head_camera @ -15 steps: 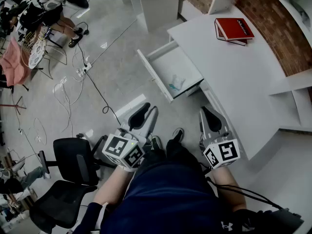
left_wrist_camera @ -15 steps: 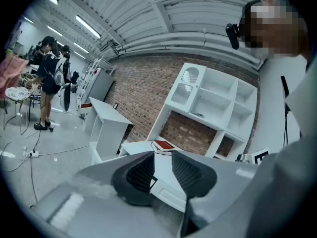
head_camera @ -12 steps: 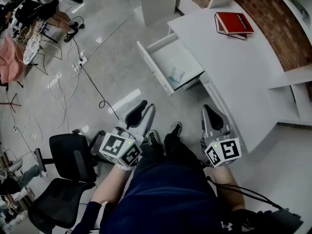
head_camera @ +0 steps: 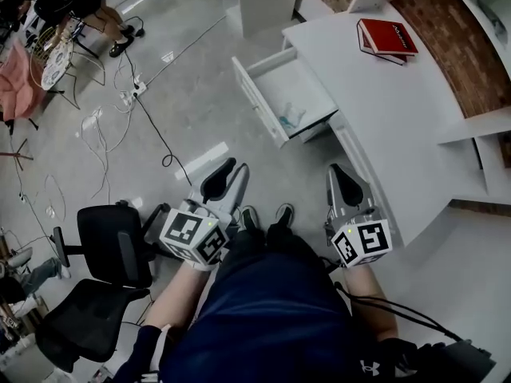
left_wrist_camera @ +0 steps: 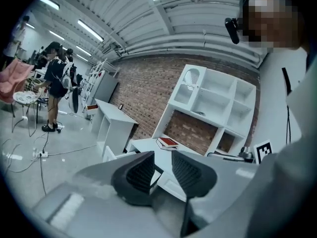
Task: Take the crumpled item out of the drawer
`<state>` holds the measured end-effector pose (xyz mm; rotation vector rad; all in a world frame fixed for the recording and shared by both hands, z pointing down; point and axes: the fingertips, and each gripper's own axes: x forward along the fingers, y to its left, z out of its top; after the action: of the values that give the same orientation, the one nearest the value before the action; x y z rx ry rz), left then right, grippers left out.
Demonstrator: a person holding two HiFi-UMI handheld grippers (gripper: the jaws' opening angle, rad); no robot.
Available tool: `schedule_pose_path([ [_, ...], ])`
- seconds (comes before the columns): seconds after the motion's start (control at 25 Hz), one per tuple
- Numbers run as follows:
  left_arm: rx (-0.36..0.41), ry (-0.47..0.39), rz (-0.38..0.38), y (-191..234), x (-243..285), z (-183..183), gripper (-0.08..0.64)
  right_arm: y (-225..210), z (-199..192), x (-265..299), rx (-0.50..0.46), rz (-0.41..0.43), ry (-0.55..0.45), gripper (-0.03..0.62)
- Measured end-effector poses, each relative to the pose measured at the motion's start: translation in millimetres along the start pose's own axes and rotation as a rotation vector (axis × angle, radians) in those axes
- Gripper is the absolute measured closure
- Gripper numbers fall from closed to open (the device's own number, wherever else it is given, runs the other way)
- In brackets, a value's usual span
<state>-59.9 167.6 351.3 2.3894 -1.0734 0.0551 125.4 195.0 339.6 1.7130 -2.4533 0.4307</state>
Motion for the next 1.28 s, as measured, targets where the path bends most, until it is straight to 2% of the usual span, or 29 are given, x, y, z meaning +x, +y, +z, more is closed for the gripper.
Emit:
schedule_pose_path([
  [0.36,0.034,-0.003,0.023,-42.5,29.0,4.5,0.442,-34.8,7.8,-7.9,-0.007,0.047,-0.015,0.589],
  [0.56,0.05,-0.026,0.068,-52.0,28.0,5.9,0.442,-52.1,3.0,3.7,-0.015,0.088,-0.003,0.589],
  [0.92,0.021,-0.004,0.156,-9.4,39.8,-3.8,0.442,-85.6,-3.7,54.8,-0.047,0.092,0.054,0.589],
  [1.16,-0.007,0.026,0.147,36.4,71.4,0.7,0.442,-99.4,-17.5,102.1,-0.144,0.078,0.136,0.589],
  [1.28,0.006,0.053,0.125,59.4,96.1,7.9,0.442,-105.8,-26.9,130.6,-0.197,0.081,0.195,0.589],
])
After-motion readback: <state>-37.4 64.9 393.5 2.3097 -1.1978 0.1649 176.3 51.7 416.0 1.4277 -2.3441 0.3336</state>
